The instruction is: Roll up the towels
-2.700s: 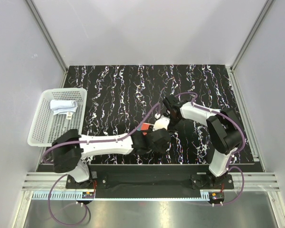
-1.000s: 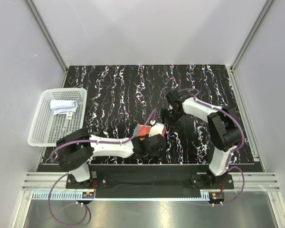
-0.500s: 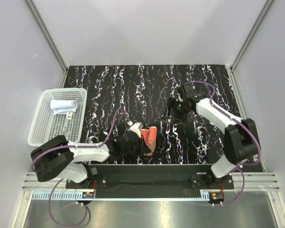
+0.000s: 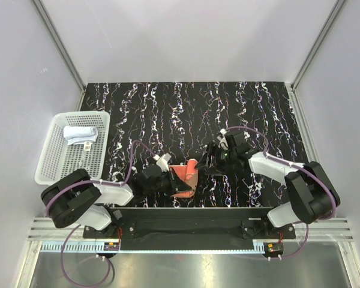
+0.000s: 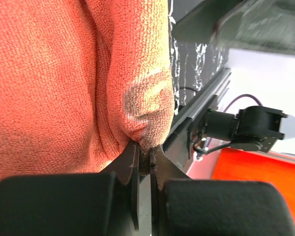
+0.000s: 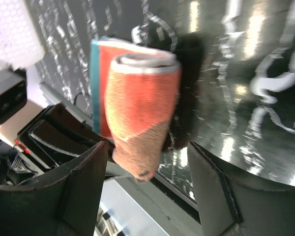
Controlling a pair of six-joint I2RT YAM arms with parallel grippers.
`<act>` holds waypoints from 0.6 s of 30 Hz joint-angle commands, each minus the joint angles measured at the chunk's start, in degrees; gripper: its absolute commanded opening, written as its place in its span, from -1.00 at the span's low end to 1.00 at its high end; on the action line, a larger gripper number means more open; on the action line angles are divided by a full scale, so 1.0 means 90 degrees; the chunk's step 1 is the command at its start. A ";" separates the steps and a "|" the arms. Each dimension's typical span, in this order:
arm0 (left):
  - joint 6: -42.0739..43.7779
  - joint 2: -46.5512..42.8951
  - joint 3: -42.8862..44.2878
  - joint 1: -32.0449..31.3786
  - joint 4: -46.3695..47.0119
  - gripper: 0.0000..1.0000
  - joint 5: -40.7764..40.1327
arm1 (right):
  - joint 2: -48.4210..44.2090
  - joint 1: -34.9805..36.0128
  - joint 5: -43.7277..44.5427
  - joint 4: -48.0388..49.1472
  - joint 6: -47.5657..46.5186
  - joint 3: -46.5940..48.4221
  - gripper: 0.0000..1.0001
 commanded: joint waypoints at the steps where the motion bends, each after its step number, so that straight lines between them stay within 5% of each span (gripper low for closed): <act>1: -0.0294 0.0185 -0.0084 0.0054 0.0915 -1.00 0.0325 | 0.0166 0.0321 -0.0264 0.1528 0.0528 -0.0218 0.43; 10: -0.0509 0.0361 -0.0250 0.0122 0.1189 -1.00 0.0354 | 0.1056 0.0771 -0.0195 0.2662 0.1008 -0.0531 0.22; 18: -0.0198 0.0419 0.0099 0.0142 0.0752 -1.00 0.0432 | 0.1027 0.0781 0.0068 0.2254 0.0833 -0.0561 -0.65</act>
